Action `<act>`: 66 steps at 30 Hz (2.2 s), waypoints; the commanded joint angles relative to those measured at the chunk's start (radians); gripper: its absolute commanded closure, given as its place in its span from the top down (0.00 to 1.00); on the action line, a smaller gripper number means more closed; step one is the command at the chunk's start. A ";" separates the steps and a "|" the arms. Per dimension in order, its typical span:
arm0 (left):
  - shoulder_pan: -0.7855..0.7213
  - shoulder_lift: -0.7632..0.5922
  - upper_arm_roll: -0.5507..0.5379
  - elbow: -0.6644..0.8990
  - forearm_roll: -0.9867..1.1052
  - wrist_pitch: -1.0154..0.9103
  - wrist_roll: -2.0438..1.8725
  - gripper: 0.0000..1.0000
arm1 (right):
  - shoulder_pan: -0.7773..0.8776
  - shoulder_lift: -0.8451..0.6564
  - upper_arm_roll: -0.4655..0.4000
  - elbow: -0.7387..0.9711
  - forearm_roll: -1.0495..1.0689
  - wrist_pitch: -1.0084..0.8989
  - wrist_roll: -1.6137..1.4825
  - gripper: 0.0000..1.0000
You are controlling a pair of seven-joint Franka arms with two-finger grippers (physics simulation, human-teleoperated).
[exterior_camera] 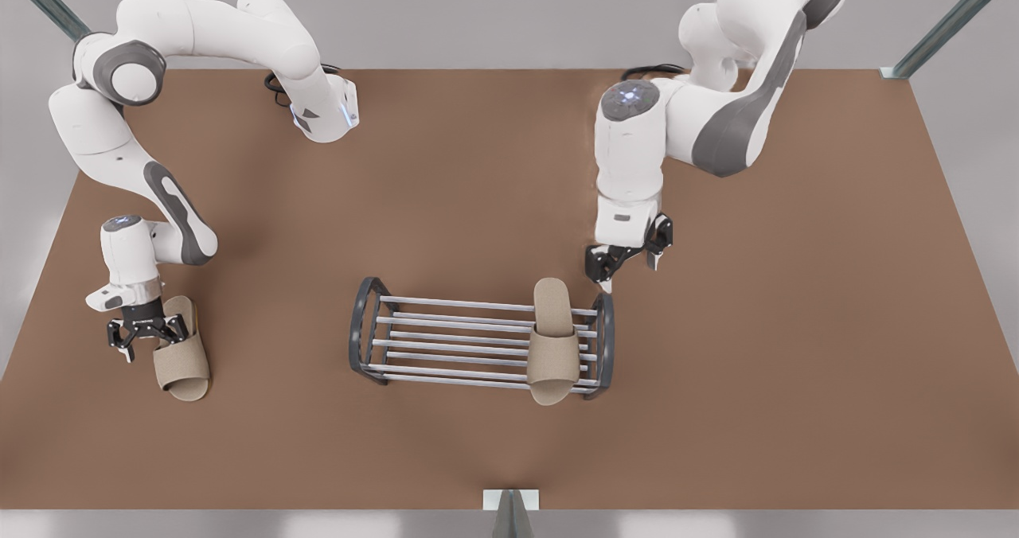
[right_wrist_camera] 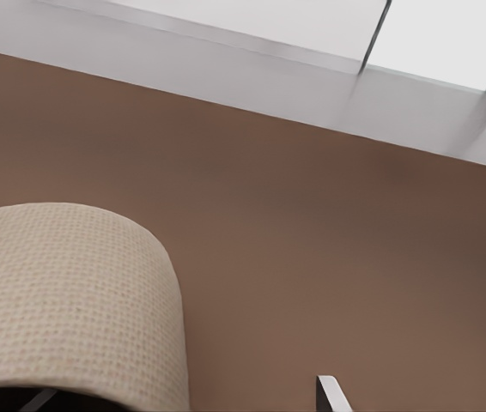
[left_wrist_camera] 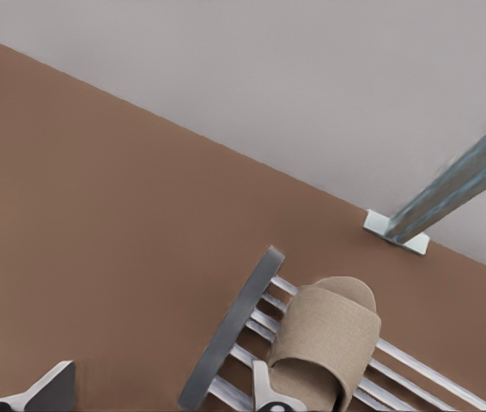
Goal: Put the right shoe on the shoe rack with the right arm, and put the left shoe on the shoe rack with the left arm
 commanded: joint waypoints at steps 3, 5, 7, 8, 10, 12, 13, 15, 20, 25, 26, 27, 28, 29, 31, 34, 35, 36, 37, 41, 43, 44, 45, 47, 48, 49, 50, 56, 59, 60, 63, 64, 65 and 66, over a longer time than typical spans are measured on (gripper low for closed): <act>0.165 0.005 0.094 0.008 -0.252 -0.192 0.825 1.00 | 0.000 0.018 0.001 0.001 0.001 -0.003 0.001 0.71; 0.002 -0.022 0.432 0.025 -0.487 -0.288 1.106 1.00 | 0.008 0.029 0.001 0.001 0.001 -0.003 0.001 0.71; 0.082 -0.132 0.411 -0.127 -0.528 -0.105 1.117 1.00 | 0.008 0.031 0.001 0.001 -0.002 -0.003 0.002 0.64; 0.088 -0.143 0.411 -0.131 -0.528 -0.117 1.114 1.00 | 0.008 0.031 0.001 0.001 -0.002 -0.003 0.005 0.57; 0.088 -0.123 0.412 -0.133 -0.527 -0.143 1.086 1.00 | 0.005 0.028 0.002 0.009 -0.002 -0.003 0.008 0.55; 0.084 -0.087 0.412 -0.131 -0.519 -0.134 1.065 1.00 | -0.001 0.028 0.002 0.009 -0.002 -0.003 0.008 0.53; 0.077 -0.070 0.412 -0.119 -0.516 -0.126 1.063 1.00 | -0.003 0.026 0.002 0.009 -0.002 -0.003 0.008 0.51; 0.074 -0.071 0.411 -0.119 -0.514 -0.129 1.036 1.00 | -0.006 0.023 0.002 0.007 -0.002 -0.002 0.010 0.42; 0.056 -0.070 0.409 -0.121 -0.514 -0.134 0.991 1.00 | -0.020 0.005 0.012 -0.005 -0.002 -0.003 0.015 0.21; 0.054 -0.071 0.409 -0.121 -0.513 -0.137 0.980 1.00 | -0.037 0.002 0.028 -0.016 -0.002 -0.002 0.019 0.21; 0.054 -0.071 0.409 -0.121 -0.513 -0.138 0.980 1.00 | -0.047 0.002 0.041 -0.019 -0.002 -0.003 0.024 0.21; 0.054 -0.071 0.409 -0.122 -0.513 -0.140 0.979 1.00 | -0.049 -0.008 0.042 -0.022 -0.001 -0.003 0.025 0.21; 0.054 -0.071 0.409 -0.122 -0.513 -0.140 0.980 1.00 | -0.049 -0.014 0.047 -0.028 -0.001 -0.003 0.044 0.21; 0.054 -0.071 0.409 -0.122 -0.513 -0.141 0.980 1.00 | -0.050 -0.014 0.048 -0.029 -0.001 -0.003 0.044 0.21; 0.053 -0.073 0.409 -0.122 -0.513 -0.141 0.971 1.00 | -0.049 -0.026 0.048 -0.037 -0.001 -0.003 0.062 0.21; 0.047 -0.080 0.408 -0.121 -0.513 -0.141 0.965 1.00 | -0.043 -0.107 0.094 -0.042 -0.001 -0.115 0.166 0.21; 0.047 -0.085 0.408 -0.121 -0.513 -0.143 0.963 1.00 | -0.049 -0.146 0.139 -0.039 -0.001 -0.201 0.202 0.21; 0.047 -0.084 0.408 -0.119 -0.513 -0.143 0.956 1.00 | -0.049 -0.181 0.177 -0.039 0.001 -0.267 0.249 0.21; 0.038 -0.083 0.406 -0.119 -0.513 -0.143 0.951 1.00 | -0.050 -0.239 0.209 -0.051 0.001 -0.330 0.309 0.21; 0.022 -0.084 0.400 -0.119 -0.513 -0.132 0.950 1.00 | -0.454 -0.350 0.815 -0.105 0.002 -0.911 0.513 0.21; 0.036 -0.076 0.402 -0.130 -0.513 -0.134 0.950 1.00 | -0.466 -0.350 1.035 0.007 0.008 -1.249 0.761 0.21; 0.038 -0.076 0.402 -0.130 -0.505 -0.134 0.950 1.00 | -0.354 -0.344 1.041 0.139 0.010 -1.426 0.829 0.21; 0.028 -0.079 0.402 -0.130 -0.473 -0.141 0.950 1.00 | -0.203 -0.341 1.023 0.301 0.010 -1.586 0.902 0.21; 0.031 -0.100 0.402 -0.124 -0.471 -0.158 0.950 1.00 | 0.090 -0.350 0.973 0.529 0.001 -1.870 1.085 0.21; 0.030 -0.099 0.402 -0.121 -0.471 -0.154 0.950 1.00 | 0.293 -0.354 0.866 0.644 -0.004 -1.960 1.188 0.21; 0.025 -0.102 0.402 -0.121 -0.470 -0.152 0.951 1.00 | 0.636 -0.354 0.629 0.816 -0.003 -2.089 1.274 0.21; 0.025 -0.102 0.400 -0.118 -0.470 -0.155 0.963 1.00 | 0.850 -0.354 0.490 0.886 0.001 -2.135 1.383 0.21; 0.024 -0.119 0.386 -0.113 -0.471 -0.187 0.966 1.00 | 1.247 -0.307 0.153 0.998 0.002 -2.080 1.780 0.21; 0.031 -0.119 0.386 -0.112 -0.471 -0.183 0.968 1.00 | 1.247 -0.233 0.059 0.991 0.002 -1.922 1.800 0.21; 0.034 -0.119 0.386 -0.112 -0.471 -0.181 0.968 1.00 | 1.246 -0.232 0.059 0.989 0.004 -1.898 1.802 0.21; 0.031 -0.120 0.386 -0.112 -0.471 -0.186 0.966 1.00 | 1.279 -0.233 0.068 0.989 0.008 -1.875 1.846 0.21; 0.034 -0.120 0.386 -0.112 -0.471 -0.187 0.966 1.00 | 1.284 -0.235 0.068 0.991 0.010 -1.875 1.846 0.21; 0.034 -0.123 0.385 -0.112 -0.471 -0.187 0.966 1.00 | 1.286 -0.236 0.068 0.992 0.010 -1.875 1.848 0.21; 0.031 -0.123 0.386 -0.113 -0.471 -0.189 0.965 1.00 | 1.286 -0.235 0.071 0.994 0.010 -1.875 1.848 0.21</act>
